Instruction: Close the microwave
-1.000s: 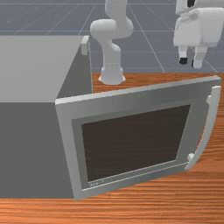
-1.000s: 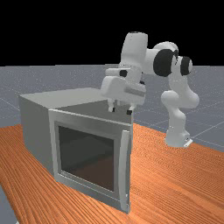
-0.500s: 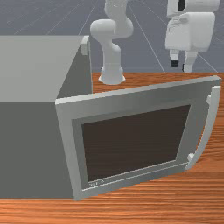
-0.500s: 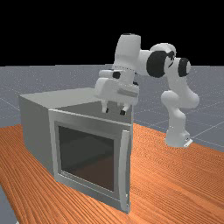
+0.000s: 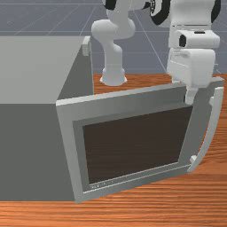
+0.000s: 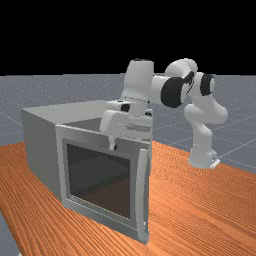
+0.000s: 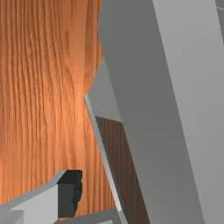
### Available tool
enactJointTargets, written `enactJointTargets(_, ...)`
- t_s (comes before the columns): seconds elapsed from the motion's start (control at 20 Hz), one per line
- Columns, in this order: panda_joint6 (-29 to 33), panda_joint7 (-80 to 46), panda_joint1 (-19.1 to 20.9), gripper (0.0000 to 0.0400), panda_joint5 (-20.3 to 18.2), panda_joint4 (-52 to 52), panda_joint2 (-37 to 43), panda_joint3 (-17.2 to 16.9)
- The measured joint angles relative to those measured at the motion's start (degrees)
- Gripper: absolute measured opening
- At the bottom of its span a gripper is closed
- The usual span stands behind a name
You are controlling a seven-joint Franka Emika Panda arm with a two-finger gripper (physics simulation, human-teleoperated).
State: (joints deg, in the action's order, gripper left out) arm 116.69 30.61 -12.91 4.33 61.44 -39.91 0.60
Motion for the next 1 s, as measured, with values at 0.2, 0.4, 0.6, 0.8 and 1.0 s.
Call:
enactJointTargets(0.2, -7.7, -0.9, 0.6, 0.04, -2.0, 17.3, 13.2, 0.8)
enactJointTargets(0.4, -9.2, 6.5, 2.1, 0.0397, -2.7, 31.0, 24.1, -0.8)
enactJointTargets(0.6, -2.1, 30.8, 3.1, 0.04, -7.6, 39.2, 29.2, -5.2)
enactJointTargets(0.8, 6.6, 37.5, 2.5, 0.04, -12.2, 56.7, 42.0, -6.1)
enactJointTargets(1.0, 7.9, 26.4, -0.2, 0.0399, -11.9, 53.1, 38.9, -1.2)
